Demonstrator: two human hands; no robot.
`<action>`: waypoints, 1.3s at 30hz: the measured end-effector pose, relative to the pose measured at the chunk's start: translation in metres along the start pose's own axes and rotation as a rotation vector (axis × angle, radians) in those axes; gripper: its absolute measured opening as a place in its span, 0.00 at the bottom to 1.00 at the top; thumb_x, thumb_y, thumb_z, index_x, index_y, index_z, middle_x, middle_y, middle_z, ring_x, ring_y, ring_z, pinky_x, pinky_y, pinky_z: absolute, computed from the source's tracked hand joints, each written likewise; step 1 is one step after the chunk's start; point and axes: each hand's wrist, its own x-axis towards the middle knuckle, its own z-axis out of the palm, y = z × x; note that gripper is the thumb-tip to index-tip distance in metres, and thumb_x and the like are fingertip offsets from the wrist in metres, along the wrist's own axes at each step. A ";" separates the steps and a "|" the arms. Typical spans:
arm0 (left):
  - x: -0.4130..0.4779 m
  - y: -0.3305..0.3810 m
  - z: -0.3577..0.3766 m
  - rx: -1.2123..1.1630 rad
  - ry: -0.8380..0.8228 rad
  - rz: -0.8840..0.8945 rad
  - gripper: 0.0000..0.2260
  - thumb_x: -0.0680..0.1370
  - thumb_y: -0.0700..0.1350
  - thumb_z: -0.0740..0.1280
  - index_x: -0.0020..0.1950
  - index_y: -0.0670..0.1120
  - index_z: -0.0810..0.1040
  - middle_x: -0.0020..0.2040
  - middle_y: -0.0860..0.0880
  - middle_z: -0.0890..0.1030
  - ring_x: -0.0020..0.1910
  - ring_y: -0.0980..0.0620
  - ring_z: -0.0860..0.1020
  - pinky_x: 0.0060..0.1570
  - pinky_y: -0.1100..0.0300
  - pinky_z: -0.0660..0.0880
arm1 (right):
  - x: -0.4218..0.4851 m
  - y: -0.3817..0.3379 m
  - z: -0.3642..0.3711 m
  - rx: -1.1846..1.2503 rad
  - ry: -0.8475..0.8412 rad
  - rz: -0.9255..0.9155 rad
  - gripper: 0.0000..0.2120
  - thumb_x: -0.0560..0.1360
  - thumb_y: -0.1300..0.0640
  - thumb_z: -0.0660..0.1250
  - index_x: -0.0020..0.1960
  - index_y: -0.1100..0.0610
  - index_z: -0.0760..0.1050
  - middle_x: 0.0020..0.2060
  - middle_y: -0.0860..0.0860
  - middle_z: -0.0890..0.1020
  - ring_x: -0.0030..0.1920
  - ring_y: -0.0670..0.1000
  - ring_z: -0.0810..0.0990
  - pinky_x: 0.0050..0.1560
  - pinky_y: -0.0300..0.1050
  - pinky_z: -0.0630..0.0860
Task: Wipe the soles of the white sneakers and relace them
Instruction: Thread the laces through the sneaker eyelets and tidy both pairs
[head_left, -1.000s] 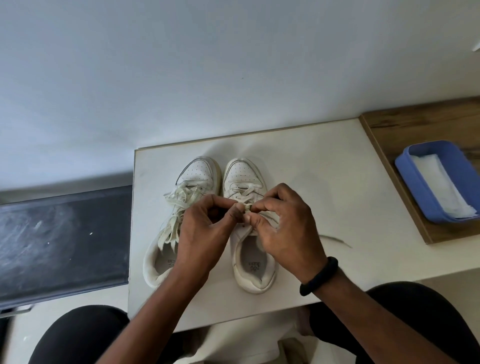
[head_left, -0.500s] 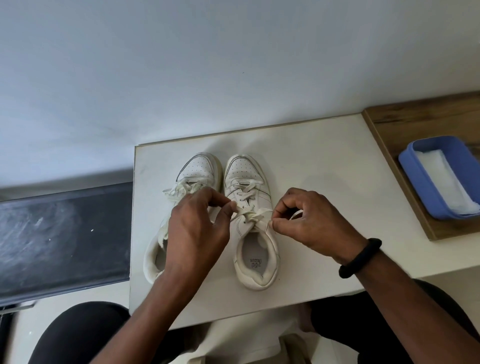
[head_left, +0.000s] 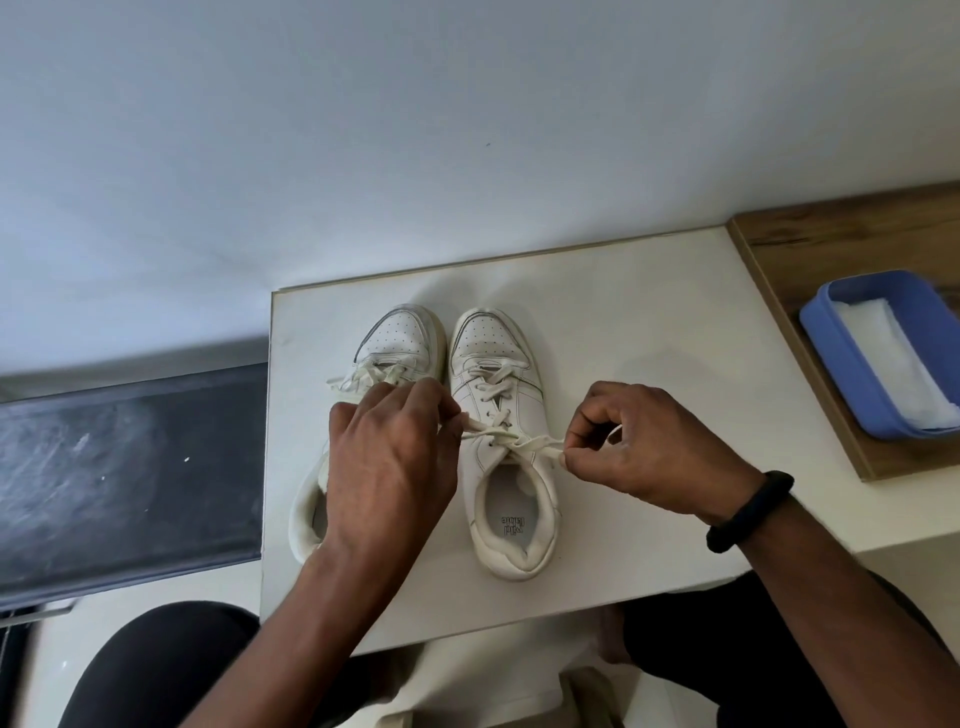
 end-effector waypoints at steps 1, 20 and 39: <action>0.000 -0.001 0.000 -0.004 -0.006 -0.003 0.05 0.75 0.45 0.76 0.45 0.48 0.81 0.40 0.51 0.84 0.45 0.42 0.82 0.48 0.47 0.70 | 0.000 0.000 -0.001 -0.007 0.009 0.004 0.06 0.71 0.53 0.74 0.36 0.50 0.80 0.42 0.44 0.81 0.43 0.42 0.80 0.44 0.39 0.77; 0.001 -0.011 0.011 0.001 -0.086 0.024 0.05 0.79 0.44 0.72 0.53 0.52 0.80 0.42 0.54 0.85 0.47 0.47 0.83 0.52 0.53 0.56 | 0.000 0.007 0.001 -0.099 -0.031 0.029 0.05 0.72 0.52 0.70 0.38 0.48 0.79 0.34 0.43 0.82 0.36 0.42 0.80 0.37 0.36 0.75; 0.003 -0.016 0.011 0.023 -0.076 0.015 0.02 0.77 0.49 0.75 0.45 0.54 0.85 0.45 0.57 0.84 0.52 0.48 0.82 0.64 0.37 0.60 | 0.000 0.002 0.010 -0.178 0.095 -0.156 0.06 0.74 0.48 0.71 0.40 0.48 0.83 0.32 0.43 0.84 0.37 0.44 0.84 0.40 0.47 0.82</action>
